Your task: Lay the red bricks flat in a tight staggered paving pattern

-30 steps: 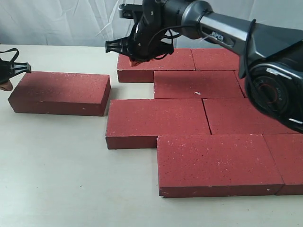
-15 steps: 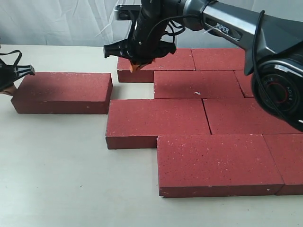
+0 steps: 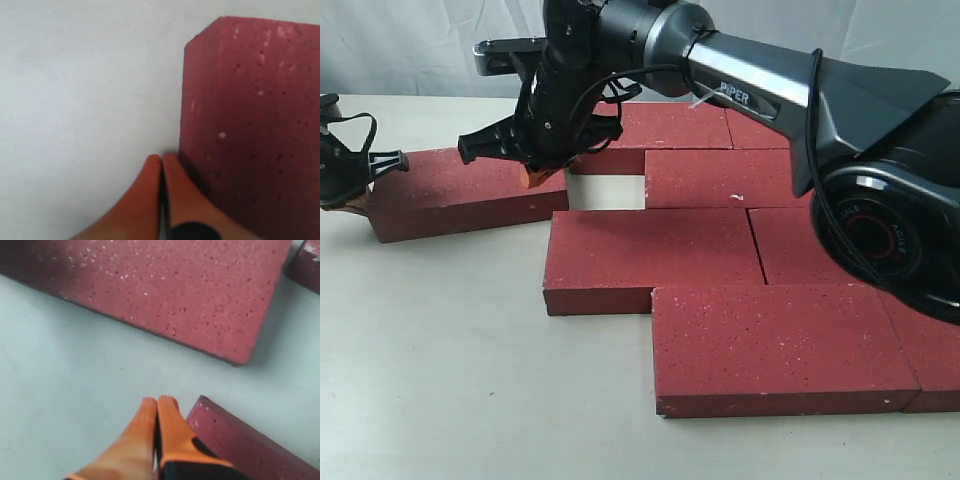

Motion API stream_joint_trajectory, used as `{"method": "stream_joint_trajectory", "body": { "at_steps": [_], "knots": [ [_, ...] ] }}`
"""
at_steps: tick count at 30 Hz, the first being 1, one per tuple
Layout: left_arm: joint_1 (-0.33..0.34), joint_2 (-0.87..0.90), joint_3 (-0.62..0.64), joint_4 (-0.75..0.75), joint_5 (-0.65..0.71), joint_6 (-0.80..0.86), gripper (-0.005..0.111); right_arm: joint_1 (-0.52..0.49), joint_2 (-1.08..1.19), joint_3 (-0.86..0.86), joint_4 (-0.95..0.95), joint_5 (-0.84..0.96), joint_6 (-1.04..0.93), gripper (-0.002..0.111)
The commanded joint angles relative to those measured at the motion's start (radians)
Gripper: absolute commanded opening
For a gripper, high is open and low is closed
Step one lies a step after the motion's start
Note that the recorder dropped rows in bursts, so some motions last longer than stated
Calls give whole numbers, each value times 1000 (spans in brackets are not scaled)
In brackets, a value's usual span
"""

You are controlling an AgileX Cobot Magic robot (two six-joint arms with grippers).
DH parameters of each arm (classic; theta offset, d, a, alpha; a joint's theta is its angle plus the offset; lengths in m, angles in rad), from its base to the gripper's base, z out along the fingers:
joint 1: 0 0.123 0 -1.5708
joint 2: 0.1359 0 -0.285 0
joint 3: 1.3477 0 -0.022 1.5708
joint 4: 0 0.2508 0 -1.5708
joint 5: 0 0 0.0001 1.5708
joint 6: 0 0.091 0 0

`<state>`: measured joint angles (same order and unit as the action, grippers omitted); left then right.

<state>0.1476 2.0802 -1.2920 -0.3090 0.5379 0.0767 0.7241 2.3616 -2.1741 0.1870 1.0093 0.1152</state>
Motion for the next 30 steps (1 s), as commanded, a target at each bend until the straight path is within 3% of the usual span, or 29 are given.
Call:
{"method": "stream_joint_trajectory", "body": {
  "at_steps": [1, 5, 10, 17, 30],
  "knots": [
    [2, 2, -2, -4, -25, 34, 0, -13, 1, -3, -120, -108, 80, -1],
    [2, 2, -2, 17, -58, 34, 0, -36, 17, -3, -326, -142, 246, -1],
    [2, 2, -2, 17, -98, 34, 0, -73, 101, -3, -336, -188, 253, -1],
    [0, 8, -2, 0, -132, 36, 0, -75, 166, -3, -159, -308, 169, -1],
    [0, 9, -2, -8, -194, 38, 0, -73, 166, -3, -67, -180, 33, -1]
  ]
}}
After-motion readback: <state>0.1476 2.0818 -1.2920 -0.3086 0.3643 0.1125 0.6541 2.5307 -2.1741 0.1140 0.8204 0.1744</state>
